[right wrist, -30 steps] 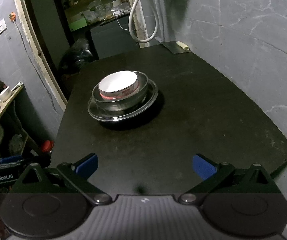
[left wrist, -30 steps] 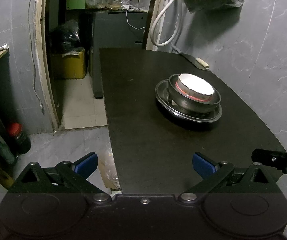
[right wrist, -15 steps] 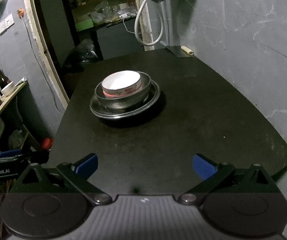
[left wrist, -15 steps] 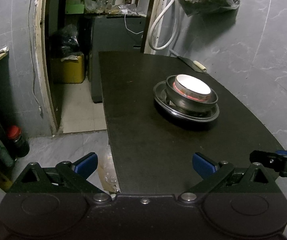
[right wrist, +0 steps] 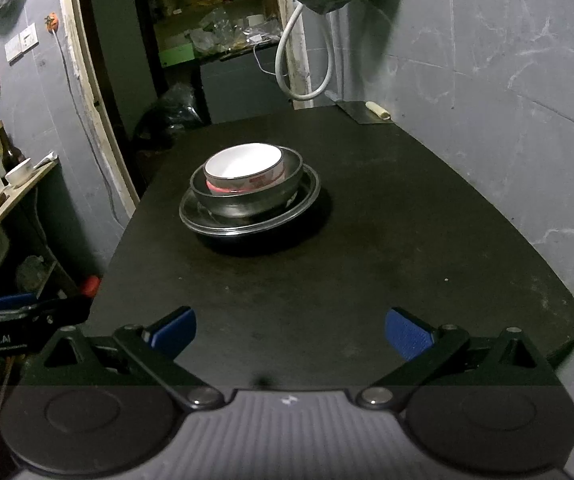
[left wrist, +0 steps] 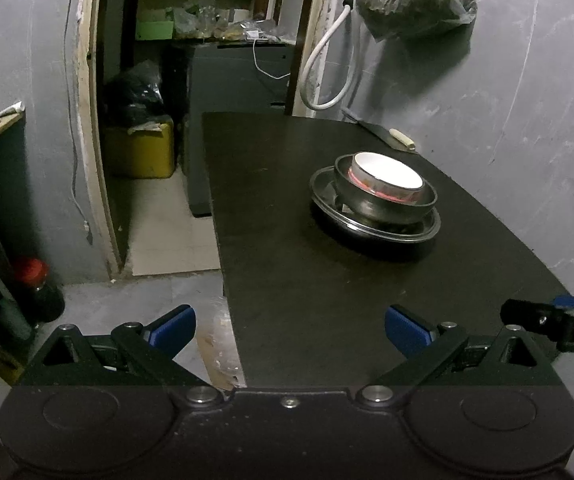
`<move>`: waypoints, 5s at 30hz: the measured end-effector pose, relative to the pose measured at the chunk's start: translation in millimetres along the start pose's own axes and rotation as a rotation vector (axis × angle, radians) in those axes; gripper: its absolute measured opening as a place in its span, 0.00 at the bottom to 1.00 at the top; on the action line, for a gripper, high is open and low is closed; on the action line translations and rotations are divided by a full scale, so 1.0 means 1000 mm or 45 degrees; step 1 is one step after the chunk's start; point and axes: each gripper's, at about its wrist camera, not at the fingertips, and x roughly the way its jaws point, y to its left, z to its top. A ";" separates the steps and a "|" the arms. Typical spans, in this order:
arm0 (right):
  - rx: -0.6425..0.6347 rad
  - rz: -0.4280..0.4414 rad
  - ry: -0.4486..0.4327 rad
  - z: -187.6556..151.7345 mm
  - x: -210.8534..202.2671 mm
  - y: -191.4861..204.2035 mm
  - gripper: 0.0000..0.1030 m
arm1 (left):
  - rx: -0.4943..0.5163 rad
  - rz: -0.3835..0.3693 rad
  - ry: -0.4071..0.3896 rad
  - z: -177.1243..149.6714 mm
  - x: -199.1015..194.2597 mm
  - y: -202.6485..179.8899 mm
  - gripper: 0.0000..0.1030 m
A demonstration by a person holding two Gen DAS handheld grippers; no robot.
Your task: Organize plates and bowls
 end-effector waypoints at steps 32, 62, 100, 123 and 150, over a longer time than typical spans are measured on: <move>-0.056 0.000 0.016 -0.002 0.006 0.008 1.00 | 0.015 0.023 -0.024 -0.009 -0.003 0.007 0.98; -0.046 -0.006 0.005 -0.003 0.003 0.002 1.00 | 0.035 0.013 -0.034 -0.010 -0.001 0.002 0.98; -0.044 0.000 -0.005 -0.001 0.001 -0.004 1.00 | 0.045 0.013 -0.046 -0.009 -0.004 -0.003 0.98; -0.047 -0.002 -0.011 -0.001 -0.003 0.001 1.00 | 0.044 0.012 -0.060 -0.010 -0.010 -0.004 0.98; -0.053 -0.002 -0.004 0.001 0.000 0.004 1.00 | 0.037 0.013 -0.053 -0.009 -0.008 -0.001 0.98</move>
